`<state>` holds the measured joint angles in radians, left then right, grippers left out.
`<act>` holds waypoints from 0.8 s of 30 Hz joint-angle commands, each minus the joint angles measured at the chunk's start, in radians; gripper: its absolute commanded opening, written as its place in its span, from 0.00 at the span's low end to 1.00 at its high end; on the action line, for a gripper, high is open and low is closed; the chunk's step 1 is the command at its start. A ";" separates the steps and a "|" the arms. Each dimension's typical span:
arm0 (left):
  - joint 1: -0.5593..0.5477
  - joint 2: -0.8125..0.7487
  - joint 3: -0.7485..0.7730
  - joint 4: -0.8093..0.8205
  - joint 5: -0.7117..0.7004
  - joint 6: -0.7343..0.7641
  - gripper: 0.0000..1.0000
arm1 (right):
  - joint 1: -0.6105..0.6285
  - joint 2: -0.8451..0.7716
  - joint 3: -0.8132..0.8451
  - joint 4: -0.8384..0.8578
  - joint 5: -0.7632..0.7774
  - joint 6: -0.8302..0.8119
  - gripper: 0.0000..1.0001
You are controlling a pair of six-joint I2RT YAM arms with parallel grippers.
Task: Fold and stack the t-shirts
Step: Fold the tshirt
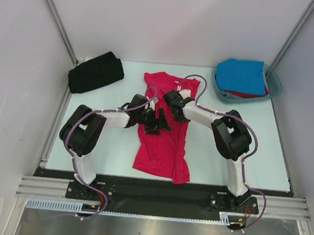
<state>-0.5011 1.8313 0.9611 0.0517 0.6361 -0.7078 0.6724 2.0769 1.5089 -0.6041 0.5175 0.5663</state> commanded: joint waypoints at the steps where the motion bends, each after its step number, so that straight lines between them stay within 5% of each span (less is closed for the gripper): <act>1: -0.004 0.008 -0.004 0.036 0.028 -0.010 0.86 | -0.007 -0.041 0.037 -0.020 0.067 -0.002 0.04; 16: -0.005 0.034 -0.005 0.043 0.045 -0.015 0.86 | -0.117 -0.204 -0.003 -0.019 0.049 -0.052 0.08; 19: -0.005 0.042 -0.004 0.048 0.056 -0.018 0.86 | -0.126 -0.196 -0.016 -0.005 0.026 -0.049 0.16; 21: -0.004 0.045 -0.005 0.050 0.054 -0.018 0.86 | -0.134 -0.176 -0.015 -0.025 0.062 -0.033 0.31; 24: -0.004 0.049 -0.005 0.043 0.059 -0.015 0.86 | -0.149 -0.133 -0.021 -0.062 0.122 -0.019 0.30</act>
<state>-0.5011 1.8668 0.9611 0.0765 0.6701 -0.7177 0.5365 1.9133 1.4925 -0.6350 0.5713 0.5312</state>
